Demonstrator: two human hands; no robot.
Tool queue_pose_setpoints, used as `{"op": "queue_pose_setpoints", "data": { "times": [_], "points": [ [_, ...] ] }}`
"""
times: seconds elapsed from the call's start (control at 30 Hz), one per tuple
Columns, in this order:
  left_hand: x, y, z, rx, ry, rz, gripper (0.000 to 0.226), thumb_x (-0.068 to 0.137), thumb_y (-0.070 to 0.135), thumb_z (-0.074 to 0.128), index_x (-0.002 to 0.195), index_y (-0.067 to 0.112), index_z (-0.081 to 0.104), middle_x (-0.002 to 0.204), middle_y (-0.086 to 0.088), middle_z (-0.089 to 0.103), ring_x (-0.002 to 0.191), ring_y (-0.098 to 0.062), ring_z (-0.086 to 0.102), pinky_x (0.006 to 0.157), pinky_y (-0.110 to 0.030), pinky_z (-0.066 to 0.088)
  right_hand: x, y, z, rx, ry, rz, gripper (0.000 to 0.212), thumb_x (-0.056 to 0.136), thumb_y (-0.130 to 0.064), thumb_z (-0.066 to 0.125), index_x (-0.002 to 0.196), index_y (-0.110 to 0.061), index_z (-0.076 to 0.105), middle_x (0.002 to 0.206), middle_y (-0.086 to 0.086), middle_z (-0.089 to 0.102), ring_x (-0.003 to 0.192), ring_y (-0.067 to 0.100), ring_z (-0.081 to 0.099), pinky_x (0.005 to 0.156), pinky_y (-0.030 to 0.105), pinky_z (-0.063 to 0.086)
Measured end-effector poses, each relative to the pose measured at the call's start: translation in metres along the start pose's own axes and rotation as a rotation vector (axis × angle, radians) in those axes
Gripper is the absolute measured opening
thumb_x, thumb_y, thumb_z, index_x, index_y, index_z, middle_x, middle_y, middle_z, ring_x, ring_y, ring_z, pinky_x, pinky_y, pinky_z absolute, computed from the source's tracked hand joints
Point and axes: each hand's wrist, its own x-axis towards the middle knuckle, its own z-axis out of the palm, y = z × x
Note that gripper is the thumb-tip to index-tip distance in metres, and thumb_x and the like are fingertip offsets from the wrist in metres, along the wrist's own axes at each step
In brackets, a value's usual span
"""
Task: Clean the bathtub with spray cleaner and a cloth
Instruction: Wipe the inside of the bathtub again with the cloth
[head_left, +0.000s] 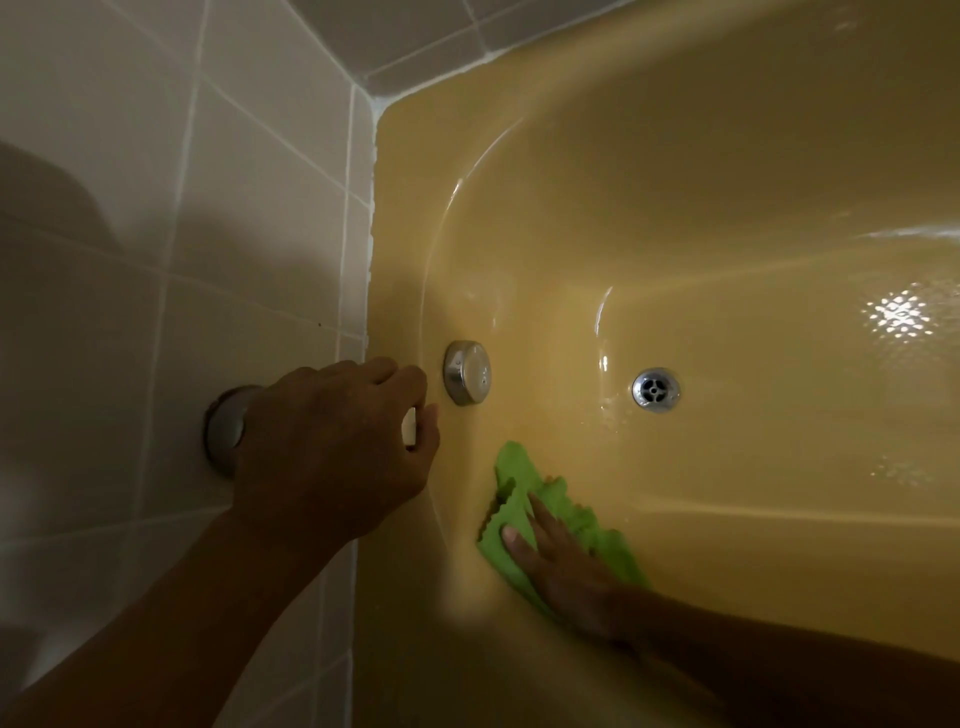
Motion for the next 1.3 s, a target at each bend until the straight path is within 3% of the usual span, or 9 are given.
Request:
{"op": "queue_pose_setpoints", "data": {
  "times": [0.2, 0.37, 0.53, 0.7, 0.93, 1.1, 1.2, 1.3],
  "points": [
    [0.003, -0.002, 0.000, -0.047, -0.023, 0.005, 0.028, 0.091, 0.039, 0.056, 0.076, 0.030, 0.033, 0.063, 0.007, 0.037, 0.050, -0.016, 0.035, 0.054, -0.027, 0.033, 0.040, -0.054, 0.007, 0.195, 0.165, 0.157, 0.081, 0.091, -0.082, 0.009, 0.160, -0.042, -0.004, 0.169, -0.014, -0.016, 0.157, 0.032, -0.008, 0.118, 0.070, -0.005],
    [0.004, 0.000, -0.002, -0.046, -0.045, -0.034, 0.029, 0.088, 0.045, 0.057, 0.075, 0.033, 0.035, 0.065, 0.007, 0.048, 0.051, -0.021, 0.044, 0.052, -0.029, 0.039, 0.032, -0.072, 0.008, 0.225, 0.207, -0.014, 0.080, 0.088, -0.084, 0.009, 0.157, -0.048, -0.011, 0.167, -0.016, -0.021, 0.157, 0.029, -0.011, 0.120, 0.069, -0.001],
    [0.006, 0.006, -0.008, -0.016, -0.035, -0.142, 0.042, 0.087, 0.057, 0.063, 0.065, 0.031, 0.038, 0.061, 0.010, 0.047, 0.051, -0.017, 0.049, 0.051, -0.024, 0.030, 0.009, -0.038, 0.016, 0.117, 0.152, -0.135, 0.090, 0.079, -0.091, 0.014, 0.156, -0.050, -0.010, 0.160, -0.030, -0.023, 0.157, 0.018, -0.009, 0.124, 0.061, 0.004],
    [0.009, 0.006, -0.010, -0.015, -0.098, -0.225, 0.042, 0.088, 0.059, 0.065, 0.064, 0.031, 0.045, 0.057, 0.011, 0.049, 0.050, -0.007, 0.046, 0.050, -0.020, 0.030, 0.014, -0.030, 0.010, 0.103, 0.121, -0.018, 0.088, 0.083, -0.089, 0.014, 0.158, -0.047, -0.008, 0.166, -0.021, -0.019, 0.157, 0.022, -0.008, 0.121, 0.065, -0.001],
    [0.012, 0.011, -0.013, -0.021, -0.141, -0.246, 0.044, 0.089, 0.051, 0.065, 0.061, 0.027, 0.041, 0.057, 0.006, 0.044, 0.049, -0.007, 0.040, 0.051, -0.022, 0.024, 0.049, -0.069, -0.003, 0.274, 0.253, 0.101, 0.077, 0.093, -0.081, 0.014, 0.159, -0.046, -0.004, 0.169, -0.015, -0.015, 0.157, 0.033, -0.006, 0.118, 0.070, 0.001],
    [0.012, 0.013, -0.016, 0.017, -0.105, -0.220, 0.042, 0.088, 0.045, 0.066, 0.061, 0.025, 0.041, 0.057, 0.004, 0.044, 0.048, -0.017, 0.040, 0.048, -0.019, 0.022, 0.053, -0.113, -0.010, 0.468, 0.351, 0.052, 0.079, 0.099, -0.073, 0.023, 0.161, -0.036, -0.009, 0.171, -0.007, -0.003, 0.157, 0.028, -0.006, 0.121, 0.065, 0.000],
    [0.013, 0.013, -0.016, 0.006, -0.110, -0.205, 0.043, 0.082, 0.039, 0.075, 0.061, 0.025, 0.040, 0.055, 0.005, 0.040, 0.046, -0.018, 0.036, 0.048, -0.016, 0.016, 0.042, -0.110, -0.003, 0.413, 0.332, -0.014, 0.085, 0.097, -0.074, 0.027, 0.160, -0.034, -0.013, 0.171, -0.008, -0.007, 0.157, 0.027, -0.008, 0.121, 0.064, 0.000],
    [0.014, 0.013, -0.017, 0.029, -0.132, -0.214, 0.041, 0.082, 0.045, 0.071, 0.061, 0.025, 0.041, 0.056, 0.005, 0.041, 0.049, -0.018, 0.036, 0.048, -0.019, 0.017, 0.024, -0.092, 0.009, 0.271, 0.281, -0.134, 0.087, 0.093, -0.079, 0.030, 0.158, -0.043, -0.015, 0.168, -0.016, -0.018, 0.157, 0.025, -0.013, 0.121, 0.066, 0.001]
  ]
}}
